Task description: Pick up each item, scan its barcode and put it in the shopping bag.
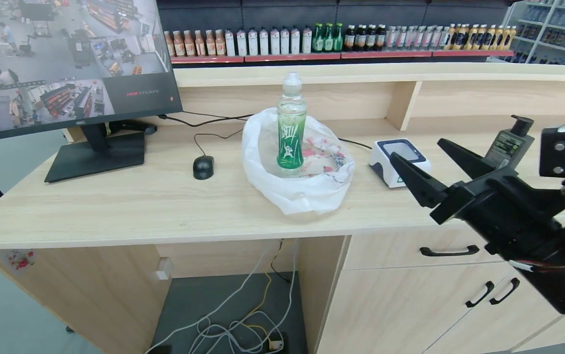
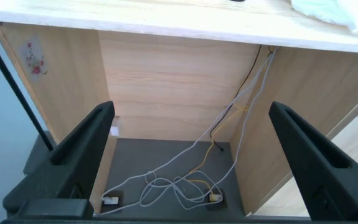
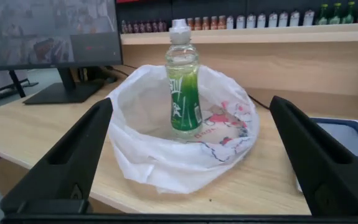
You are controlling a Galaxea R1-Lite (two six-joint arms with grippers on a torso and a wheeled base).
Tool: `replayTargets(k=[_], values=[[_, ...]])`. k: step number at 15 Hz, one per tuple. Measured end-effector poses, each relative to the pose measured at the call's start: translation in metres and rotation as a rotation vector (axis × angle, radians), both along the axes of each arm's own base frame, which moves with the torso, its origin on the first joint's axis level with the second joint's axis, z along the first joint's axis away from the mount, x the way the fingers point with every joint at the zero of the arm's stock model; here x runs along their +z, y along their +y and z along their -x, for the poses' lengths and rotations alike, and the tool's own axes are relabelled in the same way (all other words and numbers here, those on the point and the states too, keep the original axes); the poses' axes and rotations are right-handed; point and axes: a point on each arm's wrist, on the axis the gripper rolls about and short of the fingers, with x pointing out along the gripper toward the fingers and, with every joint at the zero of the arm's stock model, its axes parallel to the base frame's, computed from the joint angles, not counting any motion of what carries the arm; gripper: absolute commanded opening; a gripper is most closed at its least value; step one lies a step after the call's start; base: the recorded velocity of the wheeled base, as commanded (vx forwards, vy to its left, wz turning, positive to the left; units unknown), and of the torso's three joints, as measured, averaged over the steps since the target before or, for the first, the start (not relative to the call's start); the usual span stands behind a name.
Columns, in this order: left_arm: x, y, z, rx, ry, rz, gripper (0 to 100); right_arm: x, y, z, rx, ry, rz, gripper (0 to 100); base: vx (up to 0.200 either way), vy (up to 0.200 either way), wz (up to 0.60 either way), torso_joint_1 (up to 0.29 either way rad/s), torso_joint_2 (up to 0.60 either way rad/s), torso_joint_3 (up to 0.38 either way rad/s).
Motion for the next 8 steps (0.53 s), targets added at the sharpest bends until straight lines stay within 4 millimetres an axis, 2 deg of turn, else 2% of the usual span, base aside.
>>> replayTargets(k=[2, 4, 8], values=[[0.000, 0.000, 0.000, 0.000, 0.001, 0.000, 100, 0.004, -0.016, 0.007, -0.051, -0.014, -0.007, 100, 0.000, -0.200, 0.00, 0.000, 0.00, 0.000], [0.000, 0.000, 0.000, 0.000, 0.001, 0.000, 100, 0.007, -0.024, 0.012, -0.072, -0.030, -0.015, 100, 0.000, -0.200, 0.00, 0.002, 0.00, 0.002], [0.000, 0.000, 0.000, 0.000, -0.001, 0.001, 100, 0.003, -0.022, 0.008, -0.070, -0.014, -0.006, 100, 0.000, -0.200, 0.00, 0.002, 0.00, 0.002]])
